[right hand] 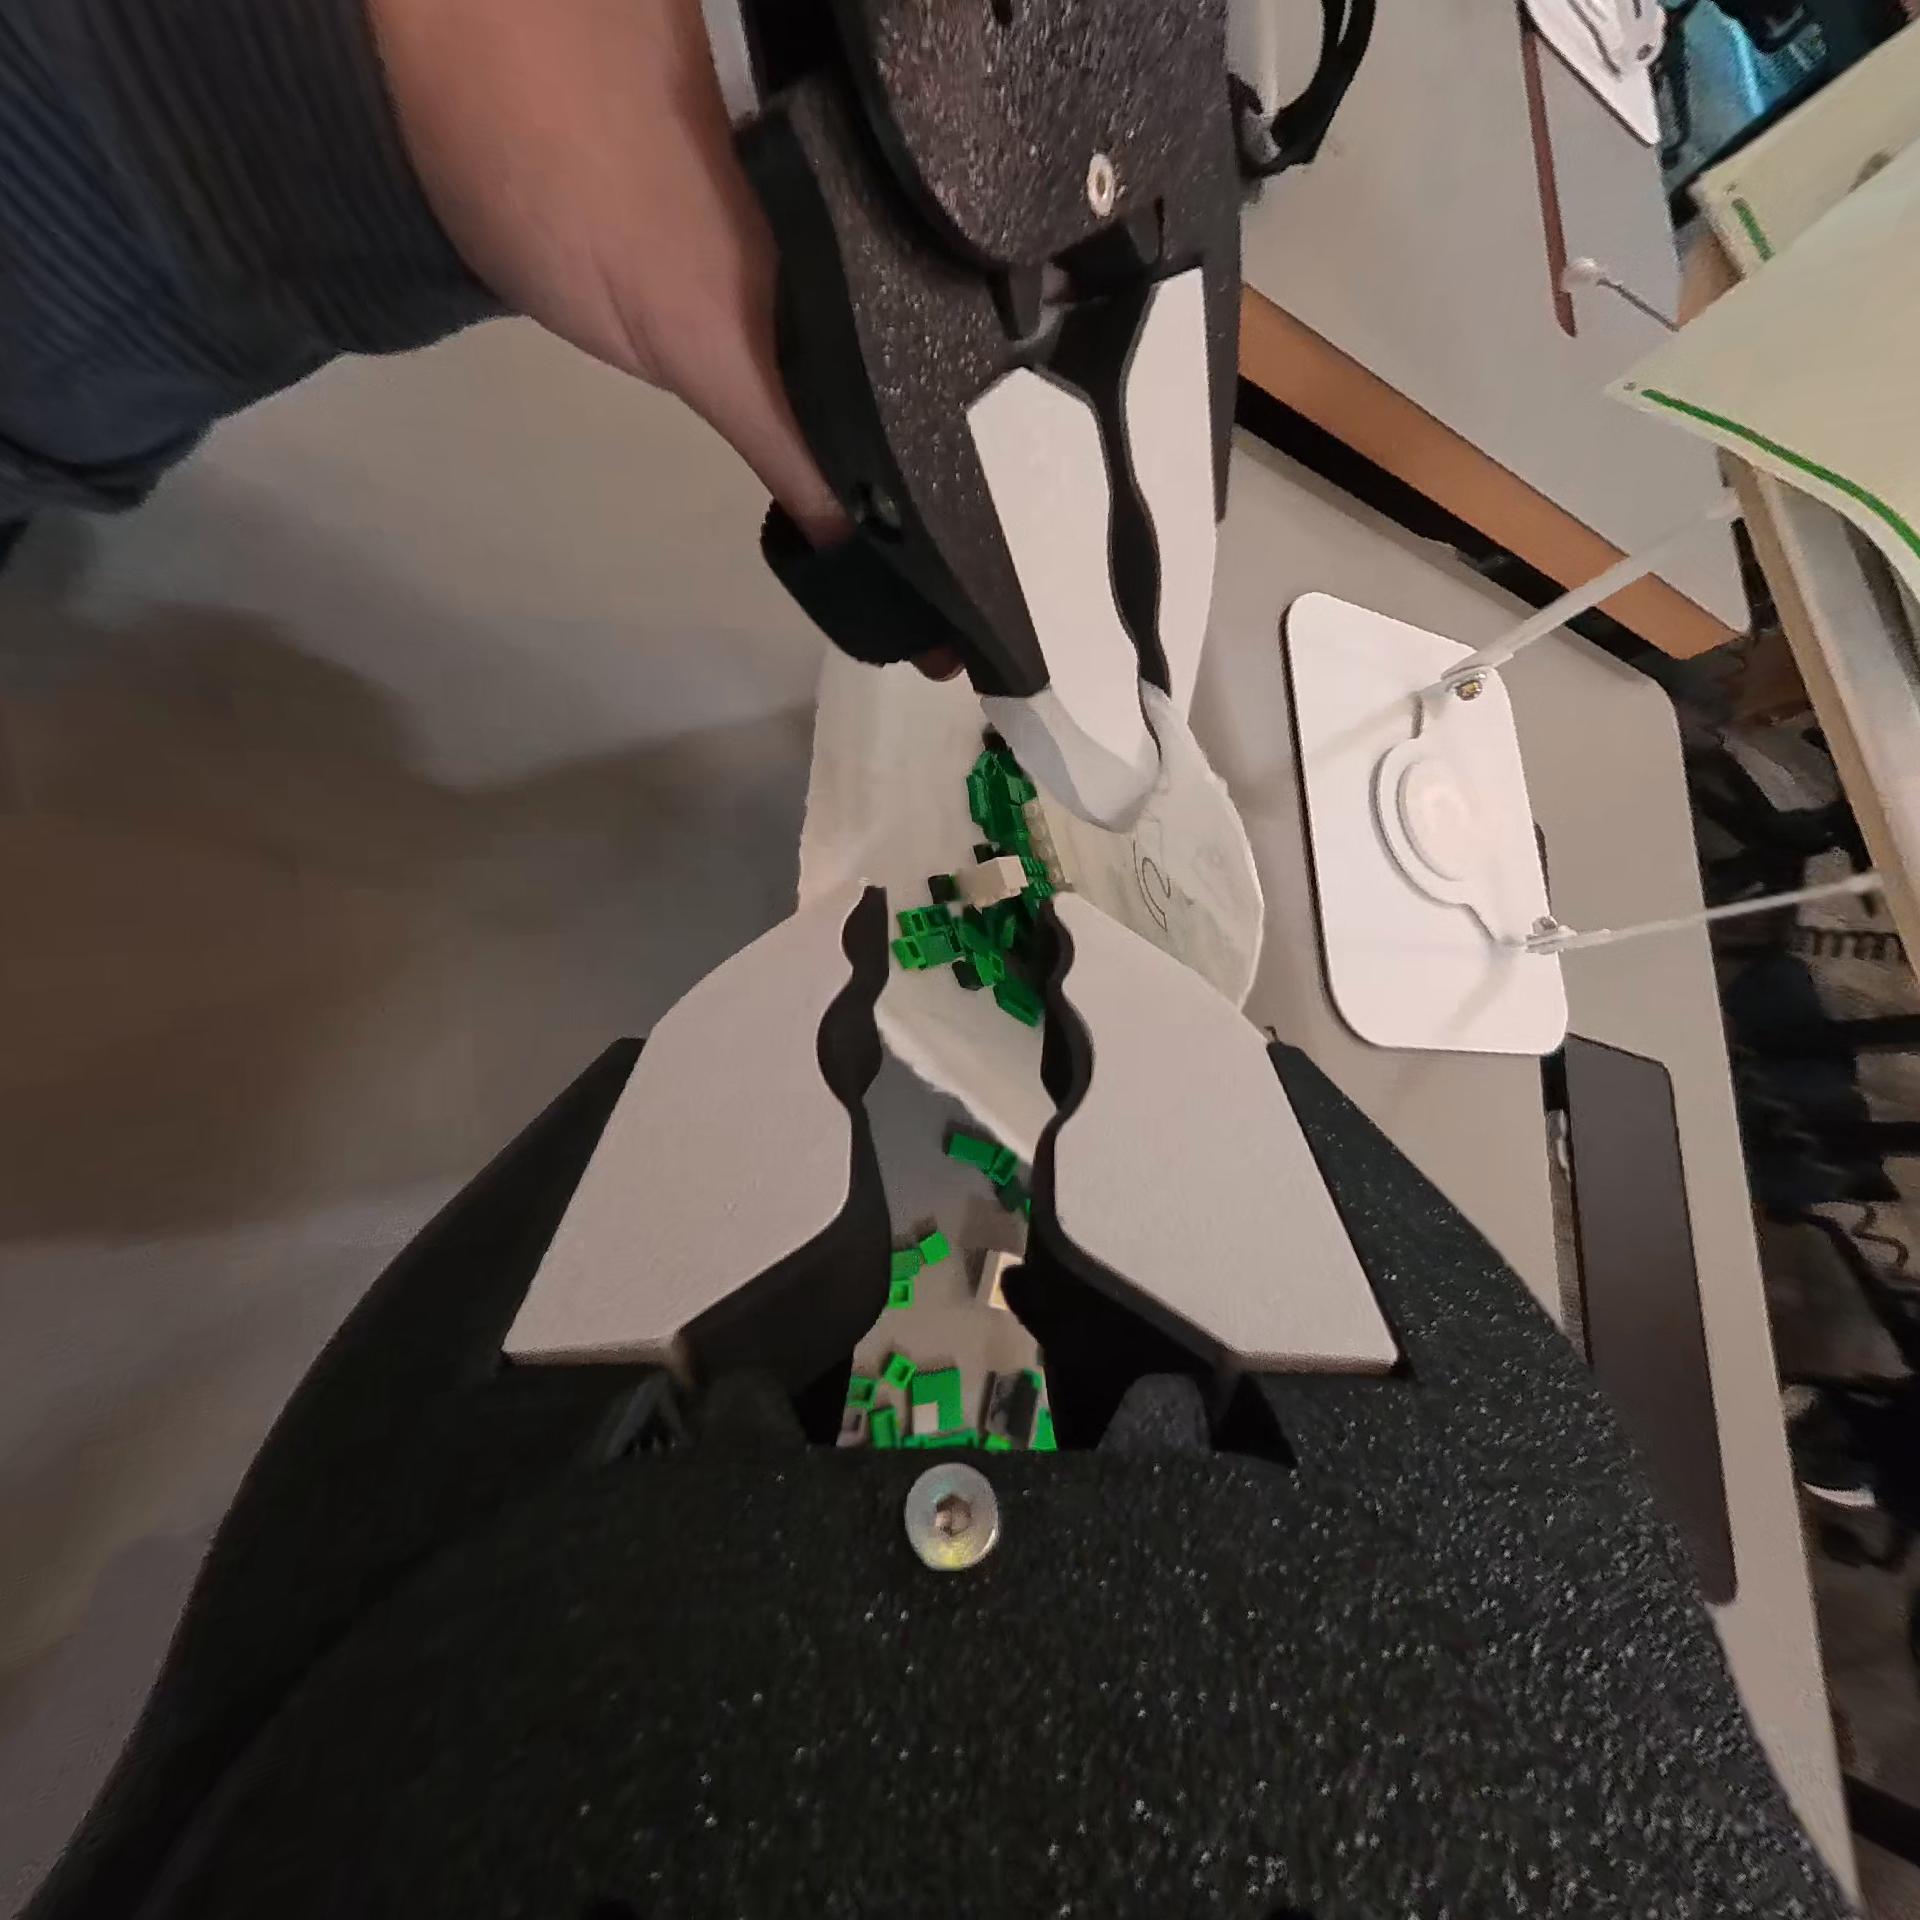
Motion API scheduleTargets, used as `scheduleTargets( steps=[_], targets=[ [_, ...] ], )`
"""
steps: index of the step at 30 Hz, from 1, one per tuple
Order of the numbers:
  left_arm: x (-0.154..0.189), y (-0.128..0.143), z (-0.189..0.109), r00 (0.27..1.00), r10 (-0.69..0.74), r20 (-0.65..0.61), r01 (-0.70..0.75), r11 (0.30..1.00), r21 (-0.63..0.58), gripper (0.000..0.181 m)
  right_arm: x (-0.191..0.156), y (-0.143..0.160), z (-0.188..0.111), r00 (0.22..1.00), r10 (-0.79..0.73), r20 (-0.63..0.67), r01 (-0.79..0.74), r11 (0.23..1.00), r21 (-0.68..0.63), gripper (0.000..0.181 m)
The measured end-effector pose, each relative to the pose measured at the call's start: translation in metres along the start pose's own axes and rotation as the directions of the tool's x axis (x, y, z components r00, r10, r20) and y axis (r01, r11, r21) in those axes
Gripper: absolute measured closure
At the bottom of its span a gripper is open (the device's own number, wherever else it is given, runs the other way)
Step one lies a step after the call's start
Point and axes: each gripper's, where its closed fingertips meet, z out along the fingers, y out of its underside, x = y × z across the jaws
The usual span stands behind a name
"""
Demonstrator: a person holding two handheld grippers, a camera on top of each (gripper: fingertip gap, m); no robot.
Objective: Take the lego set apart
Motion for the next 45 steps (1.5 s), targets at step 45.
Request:
scheduleTargets(
  steps=[45],
  targets=[
    [0.007, -0.001, 0.005, 1.0, 0.025, -0.006, -0.025, 1.0, -0.012, 0.181, -0.037, 0.175, -0.021, 0.866, 0.495, -0.069, -0.495, 0.83, -0.258, 0.173]
  ],
)
